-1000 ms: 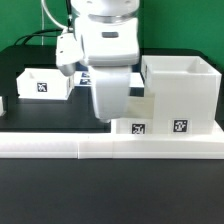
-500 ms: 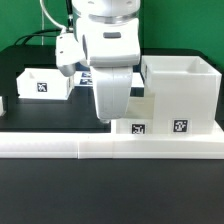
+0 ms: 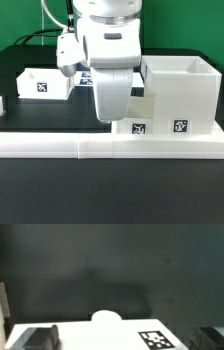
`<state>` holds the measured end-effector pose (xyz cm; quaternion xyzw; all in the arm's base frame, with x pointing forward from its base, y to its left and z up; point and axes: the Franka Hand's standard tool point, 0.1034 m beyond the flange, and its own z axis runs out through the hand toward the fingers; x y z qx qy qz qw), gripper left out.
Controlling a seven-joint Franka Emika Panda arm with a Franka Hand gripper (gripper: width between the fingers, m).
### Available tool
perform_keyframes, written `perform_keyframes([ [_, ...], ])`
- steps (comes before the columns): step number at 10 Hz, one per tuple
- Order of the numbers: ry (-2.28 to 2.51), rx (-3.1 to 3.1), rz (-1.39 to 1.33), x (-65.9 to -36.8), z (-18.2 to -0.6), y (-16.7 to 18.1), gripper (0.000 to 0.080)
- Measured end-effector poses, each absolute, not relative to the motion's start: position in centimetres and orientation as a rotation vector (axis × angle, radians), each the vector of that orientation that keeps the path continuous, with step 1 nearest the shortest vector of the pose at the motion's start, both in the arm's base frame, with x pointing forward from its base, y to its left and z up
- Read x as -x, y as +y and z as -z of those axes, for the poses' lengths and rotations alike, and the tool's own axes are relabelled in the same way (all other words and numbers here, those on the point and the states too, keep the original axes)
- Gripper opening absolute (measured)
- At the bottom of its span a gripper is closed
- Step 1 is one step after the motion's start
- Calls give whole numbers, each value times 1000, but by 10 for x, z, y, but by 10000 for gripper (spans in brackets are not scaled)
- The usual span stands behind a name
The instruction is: Assemble drawer
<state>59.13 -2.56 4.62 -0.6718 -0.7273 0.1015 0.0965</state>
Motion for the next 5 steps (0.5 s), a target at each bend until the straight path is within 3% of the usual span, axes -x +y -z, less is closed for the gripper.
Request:
perform_keyframes([
  [5,-1999,2183,-358,-592,-46,-18,649],
])
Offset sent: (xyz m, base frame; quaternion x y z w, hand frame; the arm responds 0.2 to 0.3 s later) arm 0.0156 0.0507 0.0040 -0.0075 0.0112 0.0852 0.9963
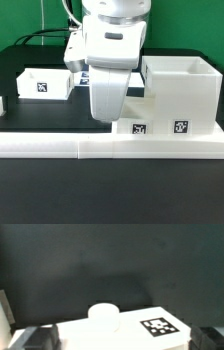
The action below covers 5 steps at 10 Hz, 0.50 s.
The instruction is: Assemble drawer
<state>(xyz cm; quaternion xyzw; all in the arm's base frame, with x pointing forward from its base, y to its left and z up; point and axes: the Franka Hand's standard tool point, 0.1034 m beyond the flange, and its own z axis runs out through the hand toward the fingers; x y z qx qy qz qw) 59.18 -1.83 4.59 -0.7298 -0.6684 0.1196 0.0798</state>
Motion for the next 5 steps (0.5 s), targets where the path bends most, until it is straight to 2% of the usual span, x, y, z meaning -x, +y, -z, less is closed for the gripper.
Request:
perform_keyframes([
  [5,-2021,2147,-356,-590,-44,-23,649],
])
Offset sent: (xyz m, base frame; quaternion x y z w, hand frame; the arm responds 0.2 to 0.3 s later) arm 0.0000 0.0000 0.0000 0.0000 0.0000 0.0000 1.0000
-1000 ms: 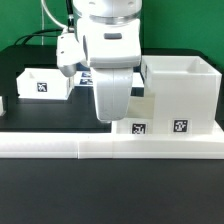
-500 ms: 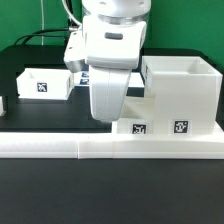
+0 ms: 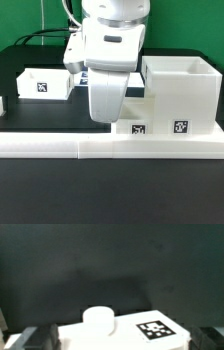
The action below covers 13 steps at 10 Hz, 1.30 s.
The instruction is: Assemble drawer
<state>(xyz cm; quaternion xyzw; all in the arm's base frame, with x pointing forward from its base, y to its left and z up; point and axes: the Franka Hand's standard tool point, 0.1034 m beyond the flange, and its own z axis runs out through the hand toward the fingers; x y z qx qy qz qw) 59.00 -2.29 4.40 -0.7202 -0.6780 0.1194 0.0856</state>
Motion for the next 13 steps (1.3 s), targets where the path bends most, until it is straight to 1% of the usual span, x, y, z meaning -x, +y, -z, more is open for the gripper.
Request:
perform_keyframes([
  [2,-2020,2150,-357,-603,-51,-24,649],
  [4,-2016,2149,-361,-610,-53,-25,649],
  [8,-1955,2222,-385,-610,-54,12,649],
  [10,-1986,2186,-388,-607,-52,3,649],
  [11,-2001,2160,-393,-603,-51,-10,649],
  [13,-2013,2132,-405,-593,-49,-19,649],
])
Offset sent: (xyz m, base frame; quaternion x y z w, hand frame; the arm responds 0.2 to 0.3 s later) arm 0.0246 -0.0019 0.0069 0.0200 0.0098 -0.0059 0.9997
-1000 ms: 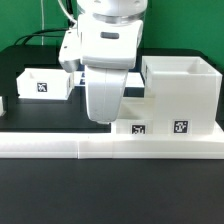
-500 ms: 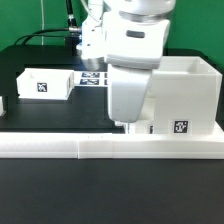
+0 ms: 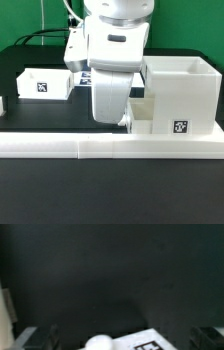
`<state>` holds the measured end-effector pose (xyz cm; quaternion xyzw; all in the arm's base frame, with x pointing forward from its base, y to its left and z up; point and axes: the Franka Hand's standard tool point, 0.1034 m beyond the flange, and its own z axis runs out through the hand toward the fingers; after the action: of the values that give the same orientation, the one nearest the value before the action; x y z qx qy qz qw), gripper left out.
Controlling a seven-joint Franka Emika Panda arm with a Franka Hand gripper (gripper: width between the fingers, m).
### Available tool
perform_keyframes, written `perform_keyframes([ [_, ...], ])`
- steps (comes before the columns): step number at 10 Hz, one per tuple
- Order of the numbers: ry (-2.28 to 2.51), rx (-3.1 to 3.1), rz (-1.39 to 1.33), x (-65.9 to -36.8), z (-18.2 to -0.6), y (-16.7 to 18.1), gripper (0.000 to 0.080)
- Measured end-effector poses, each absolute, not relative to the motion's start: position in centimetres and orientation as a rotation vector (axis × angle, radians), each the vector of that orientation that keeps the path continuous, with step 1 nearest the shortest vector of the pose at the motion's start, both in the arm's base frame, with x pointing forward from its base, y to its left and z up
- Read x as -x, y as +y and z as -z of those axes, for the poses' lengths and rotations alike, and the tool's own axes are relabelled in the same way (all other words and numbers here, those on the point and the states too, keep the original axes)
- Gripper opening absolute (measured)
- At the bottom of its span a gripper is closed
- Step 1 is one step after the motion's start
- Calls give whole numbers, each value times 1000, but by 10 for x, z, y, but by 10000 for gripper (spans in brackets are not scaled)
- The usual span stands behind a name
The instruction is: Assemble drawer
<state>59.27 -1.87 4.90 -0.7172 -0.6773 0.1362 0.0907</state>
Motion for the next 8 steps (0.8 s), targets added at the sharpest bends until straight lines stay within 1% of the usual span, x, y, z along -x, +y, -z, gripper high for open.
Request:
perform_keyframes([
  [2,-2015,2107,-422,-572,-43,-13,649],
  [3,-2019,2096,-423,-569,-41,-9,649],
  [7,-2017,2098,-424,-570,-40,-10,649],
  [8,-1998,2102,-435,-567,-39,-5,649],
])
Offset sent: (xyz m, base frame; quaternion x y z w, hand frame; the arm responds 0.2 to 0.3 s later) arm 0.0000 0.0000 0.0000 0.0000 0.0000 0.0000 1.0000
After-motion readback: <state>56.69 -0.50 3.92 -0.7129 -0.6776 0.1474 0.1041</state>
